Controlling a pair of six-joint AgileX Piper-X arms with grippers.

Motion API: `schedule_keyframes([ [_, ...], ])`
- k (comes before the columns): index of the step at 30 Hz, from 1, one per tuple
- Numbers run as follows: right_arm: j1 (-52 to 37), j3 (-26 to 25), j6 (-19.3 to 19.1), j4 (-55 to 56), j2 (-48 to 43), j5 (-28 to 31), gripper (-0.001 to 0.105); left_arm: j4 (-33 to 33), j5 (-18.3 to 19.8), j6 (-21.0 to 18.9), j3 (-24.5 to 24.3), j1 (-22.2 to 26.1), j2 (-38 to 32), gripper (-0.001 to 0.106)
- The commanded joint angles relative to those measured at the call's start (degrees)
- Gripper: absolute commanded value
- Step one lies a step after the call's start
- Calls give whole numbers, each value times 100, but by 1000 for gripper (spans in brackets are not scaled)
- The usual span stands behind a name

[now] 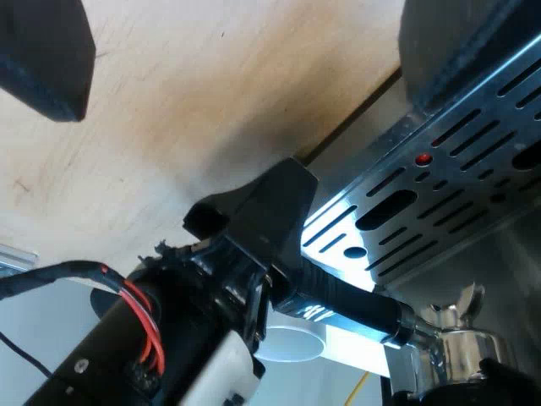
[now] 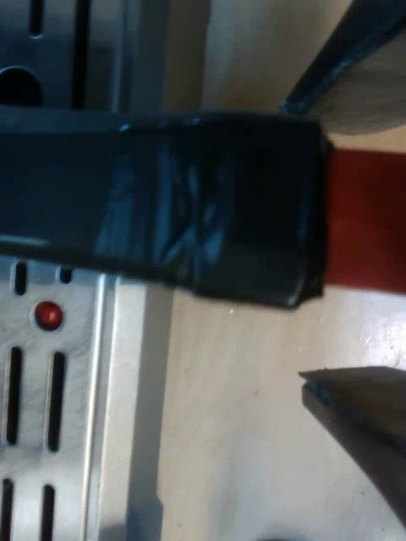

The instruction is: Grind coffee beans and then tamp

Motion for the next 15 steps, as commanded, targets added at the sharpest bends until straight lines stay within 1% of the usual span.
schedule_keyframes([
  [1, -11, 5, 6, 30, -12, 61, 60, -14, 90, 35, -48, -27, -17, 87],
  [12, -11, 5, 74, 30, -12, 128, 60, -14, 90, 35, -48, -27, -17, 87],
  [15, -11, 5, 98, 30, -12, 128, 58, -14, 90, 35, -48, -27, -17, 87],
])
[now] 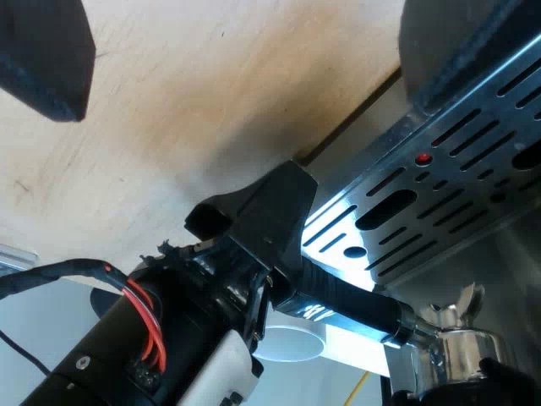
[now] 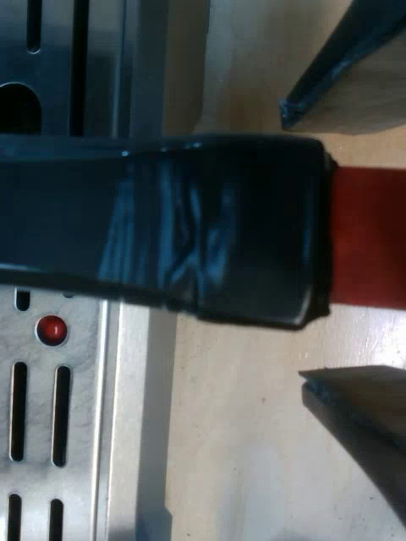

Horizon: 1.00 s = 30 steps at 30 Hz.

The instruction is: Grind coffee beans and then tamp

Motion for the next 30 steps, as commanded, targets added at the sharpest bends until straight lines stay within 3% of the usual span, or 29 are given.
schedule_keyframes([
  [1, -11, 1, 25, 21, -12, 40, 55, -14, 90, 35, -48, -27, -17, 87],
  [8, -11, 1, 25, 21, -12, 40, 37, -14, 90, 35, -48, -27, -17, 87],
  [19, -11, 1, 25, 21, -12, 40, 1, -14, 90, 35, -48, -27, -17, 87],
  [30, -11, 1, 25, 21, -12, 40, 0, -14, 90, 35, -48, -27, -17, 87],
])
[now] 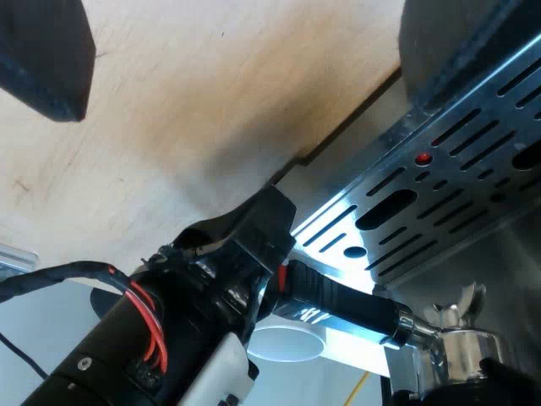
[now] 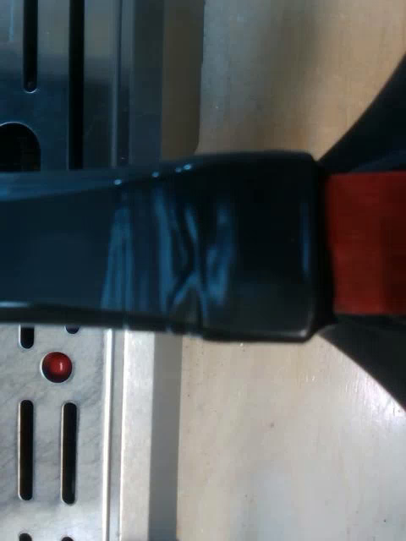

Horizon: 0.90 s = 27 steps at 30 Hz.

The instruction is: Grind coffee beans and then tamp

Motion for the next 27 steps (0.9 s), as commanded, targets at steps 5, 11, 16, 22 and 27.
schedule_keyframes([
  [5, 4, 1, -130, -52, -12, -88, 0, -14, 90, 35, -48, -27, -17, 87],
  [11, 4, 1, -130, -102, -12, -88, 0, -14, 90, 35, -48, -27, -17, 87],
  [16, 4, 1, -130, -363, -12, -88, 0, -14, 90, 35, -48, -27, -17, 87],
  [22, 4, 1, -119, -465, -12, -88, 0, -14, 90, 35, -48, -27, -17, 87],
  [27, 27, 1, -77, -438, -61, 0, 0, -14, 90, 35, -48, -27, -17, 87],
])
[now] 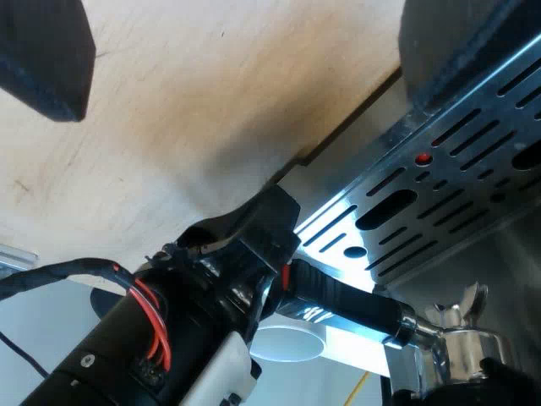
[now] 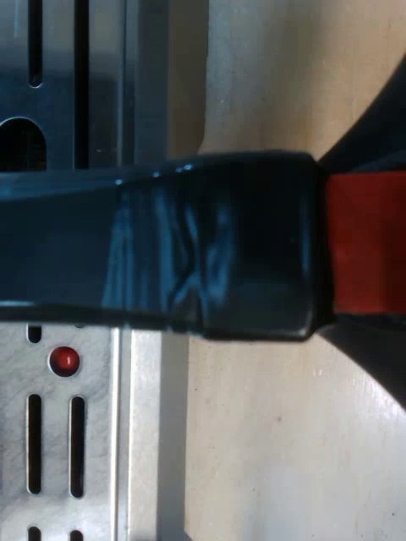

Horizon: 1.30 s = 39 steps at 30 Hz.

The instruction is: Grind coffee beans and then tamp

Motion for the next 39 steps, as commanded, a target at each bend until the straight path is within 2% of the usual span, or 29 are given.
schedule_keyframes([
  [1, 48, -33, -58, -293, -84, -30, 0, -14, 90, 35, -48, -27, -17, 87],
  [4, 108, -33, -31, -281, -165, 178, 0, -14, 90, 35, -48, -27, -17, 87],
  [18, 352, -16, 187, -99, -186, 339, 0, -14, 90, 35, -48, -27, -17, 87],
  [25, 554, 53, 239, 105, -313, 662, 0, -14, 90, 35, -48, -27, -17, 87],
  [39, 694, 99, 307, 252, -526, 770, 0, -14, 90, 35, -48, -27, -17, 87],
])
